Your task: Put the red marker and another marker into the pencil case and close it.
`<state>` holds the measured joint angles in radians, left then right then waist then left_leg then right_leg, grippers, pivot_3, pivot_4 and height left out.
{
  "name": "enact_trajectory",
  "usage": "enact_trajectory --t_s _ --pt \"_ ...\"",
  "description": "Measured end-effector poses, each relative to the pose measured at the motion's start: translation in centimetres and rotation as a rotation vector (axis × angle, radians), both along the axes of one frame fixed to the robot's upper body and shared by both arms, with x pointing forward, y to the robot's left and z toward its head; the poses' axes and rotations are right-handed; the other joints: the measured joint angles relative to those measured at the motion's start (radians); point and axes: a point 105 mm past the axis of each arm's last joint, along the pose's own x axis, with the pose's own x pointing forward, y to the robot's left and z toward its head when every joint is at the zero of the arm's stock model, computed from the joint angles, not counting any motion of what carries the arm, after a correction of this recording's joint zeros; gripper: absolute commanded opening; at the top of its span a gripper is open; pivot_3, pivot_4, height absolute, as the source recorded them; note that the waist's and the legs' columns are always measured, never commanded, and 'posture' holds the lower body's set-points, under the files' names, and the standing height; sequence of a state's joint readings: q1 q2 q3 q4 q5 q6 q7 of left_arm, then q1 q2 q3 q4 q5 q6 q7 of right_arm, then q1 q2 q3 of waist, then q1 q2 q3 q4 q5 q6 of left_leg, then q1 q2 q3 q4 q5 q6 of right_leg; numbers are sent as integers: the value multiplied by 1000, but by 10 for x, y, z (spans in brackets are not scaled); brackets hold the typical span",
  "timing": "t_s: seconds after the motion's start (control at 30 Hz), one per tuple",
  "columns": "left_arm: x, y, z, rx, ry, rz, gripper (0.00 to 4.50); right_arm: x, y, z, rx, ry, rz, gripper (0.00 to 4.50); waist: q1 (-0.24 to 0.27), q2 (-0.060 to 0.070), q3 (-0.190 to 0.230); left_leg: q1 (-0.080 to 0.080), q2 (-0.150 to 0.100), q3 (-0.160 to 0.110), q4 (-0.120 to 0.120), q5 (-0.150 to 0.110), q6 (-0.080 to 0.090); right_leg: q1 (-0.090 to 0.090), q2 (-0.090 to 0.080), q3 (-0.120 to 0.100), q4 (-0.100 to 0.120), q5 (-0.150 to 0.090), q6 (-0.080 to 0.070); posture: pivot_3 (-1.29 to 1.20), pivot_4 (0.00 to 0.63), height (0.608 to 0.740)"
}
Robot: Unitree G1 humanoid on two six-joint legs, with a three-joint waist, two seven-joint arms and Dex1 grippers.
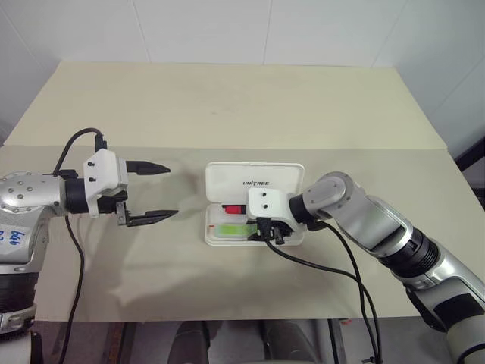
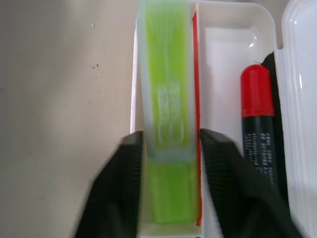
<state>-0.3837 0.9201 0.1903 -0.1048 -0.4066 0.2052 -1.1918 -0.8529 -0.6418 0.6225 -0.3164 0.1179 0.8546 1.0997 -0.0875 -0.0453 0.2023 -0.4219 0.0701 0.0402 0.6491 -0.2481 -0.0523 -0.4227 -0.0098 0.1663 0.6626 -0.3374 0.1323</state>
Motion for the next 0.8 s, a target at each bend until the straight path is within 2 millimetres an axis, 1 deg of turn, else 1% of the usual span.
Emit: enact_trajectory --t_s 0.07,0.23,0.33,0.4,0.47,0.5,0.53,0.57,0.7,0.8 --pt "0 -1 1 0 -5 -2 4500 1 0 0 -1 -2 -2 3374 -1 0 0 0 0 0 0 0 0 0 0 0 0 0 0 0 150 740" --pt "1 -1 0 0 -5 -5 4500 3 -1 4 14 -8 -13 3374 0 0 0 0 0 0 0 0 0 0 0 0 0 0 0 0 150 740" --pt "1 -1 0 2 -6 -8 4500 7 -3 13 48 -22 -31 3374 1 0 0 0 0 0 0 0 0 0 0 0 0 0 0 0 150 740" --pt "1 -3 -1 3 -8 -14 4500 10 -9 22 84 -26 -58 3374 2 0 0 0 0 0 0 0 0 0 0 0 0 0 0 0 150 740" --pt "2 -5 1 1 -15 -21 4500 14 -21 29 106 -20 -110 3722 2 0 0 0 0 0 0 0 0 0 0 0 0 0 0 0 150 740" --pt "3 -7 3 0 -21 -27 4500 16 -31 31 118 -3 -155 3936 5 0 0 0 0 0 0 0 0 0 0 0 0 0 0 0 150 740" --pt "3 -8 4 -4 -25 -32 4500 17 -40 33 127 16 -196 4266 7 0 0 0 0 0 0 0 0 0 0 0 -1 0 0 0 150 740" --pt "4 -11 5 -10 -28 -41 4500 16 -49 33 134 38 -237 4461 9 0 0 0 0 0 0 0 0 0 0 0 -1 0 0 0 150 740" --pt "7 -25 8 -37 -26 -88 4500 7 -93 36 156 108 -429 4461 13 0 0 -1 -1 0 0 0 0 1 -1 0 -2 0 0 0 150 740" --pt "10 -37 13 -54 -40 -130 4500 4 -114 39 189 124 -561 4461 7 0 0 0 -1 0 0 0 0 1 0 0 -1 0 1 0 150 740"
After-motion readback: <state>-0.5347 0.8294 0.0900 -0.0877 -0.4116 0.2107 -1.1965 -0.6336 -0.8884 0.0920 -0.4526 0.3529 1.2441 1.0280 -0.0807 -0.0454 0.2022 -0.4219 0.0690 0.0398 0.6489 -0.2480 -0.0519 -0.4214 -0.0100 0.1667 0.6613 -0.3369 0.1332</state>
